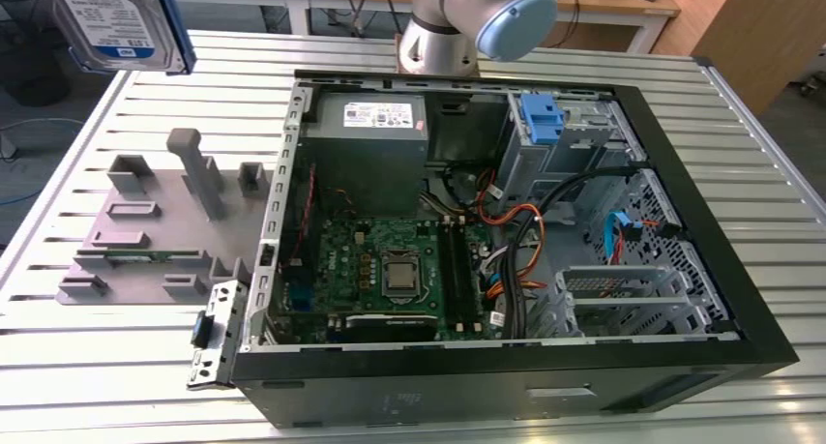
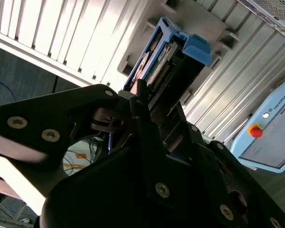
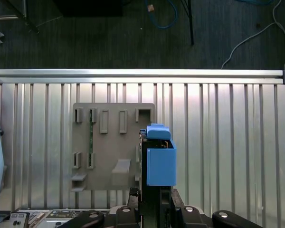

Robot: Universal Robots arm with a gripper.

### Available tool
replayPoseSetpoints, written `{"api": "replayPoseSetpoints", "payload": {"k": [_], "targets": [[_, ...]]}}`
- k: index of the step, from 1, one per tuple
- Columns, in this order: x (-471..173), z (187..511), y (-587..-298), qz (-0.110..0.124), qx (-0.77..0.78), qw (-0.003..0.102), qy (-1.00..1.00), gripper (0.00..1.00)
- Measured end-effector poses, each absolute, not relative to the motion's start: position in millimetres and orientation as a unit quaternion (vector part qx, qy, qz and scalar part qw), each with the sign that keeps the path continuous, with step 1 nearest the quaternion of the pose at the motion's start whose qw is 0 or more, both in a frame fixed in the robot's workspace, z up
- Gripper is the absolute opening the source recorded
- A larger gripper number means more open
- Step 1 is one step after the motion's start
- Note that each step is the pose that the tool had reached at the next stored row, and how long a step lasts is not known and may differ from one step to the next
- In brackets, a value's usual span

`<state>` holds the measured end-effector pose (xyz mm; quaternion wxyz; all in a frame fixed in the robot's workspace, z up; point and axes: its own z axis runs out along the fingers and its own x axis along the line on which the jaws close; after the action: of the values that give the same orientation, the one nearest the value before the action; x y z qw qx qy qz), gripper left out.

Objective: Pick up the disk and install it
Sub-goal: 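Pick up the disk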

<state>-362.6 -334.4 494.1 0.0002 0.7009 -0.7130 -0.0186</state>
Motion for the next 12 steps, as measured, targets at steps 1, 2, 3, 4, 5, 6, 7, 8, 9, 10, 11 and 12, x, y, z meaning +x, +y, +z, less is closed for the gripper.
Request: {"api": "replayPoseSetpoints", "payload": {"k": [1,2,3,4,5,6,7,8,9,10,11,12], "targets": [[-361,494,-334,-0.019,0.701,0.0,-0.713,0.35],[-360,494,-334,-0.019,0.701,0.0,-0.713,0.35],[-358,494,-334,-0.019,0.701,0.0,-0.713,0.35],[-357,494,-334,-0.019,0.701,0.0,-0.713,0.35],[-356,494,-334,-0.019,0.701,0.0,-0.713,0.35],[-354,494,-334,-0.019,0.701,0.0,-0.713,0.35],[-353,494,-334,-0.019,0.701,0.0,-0.713,0.35],[-352,494,-334,-0.019,0.701,0.0,-0.713,0.35],[-351,494,-334,-0.019,0.701,0.0,-0.713,0.35],[-351,494,-334,-0.019,0.701,0.0,-0.713,0.35],[-351,494,-334,-0.019,0.701,0.0,-0.713,0.35],[-350,494,-334,-0.019,0.701,0.0,-0.713,0.35]]}}
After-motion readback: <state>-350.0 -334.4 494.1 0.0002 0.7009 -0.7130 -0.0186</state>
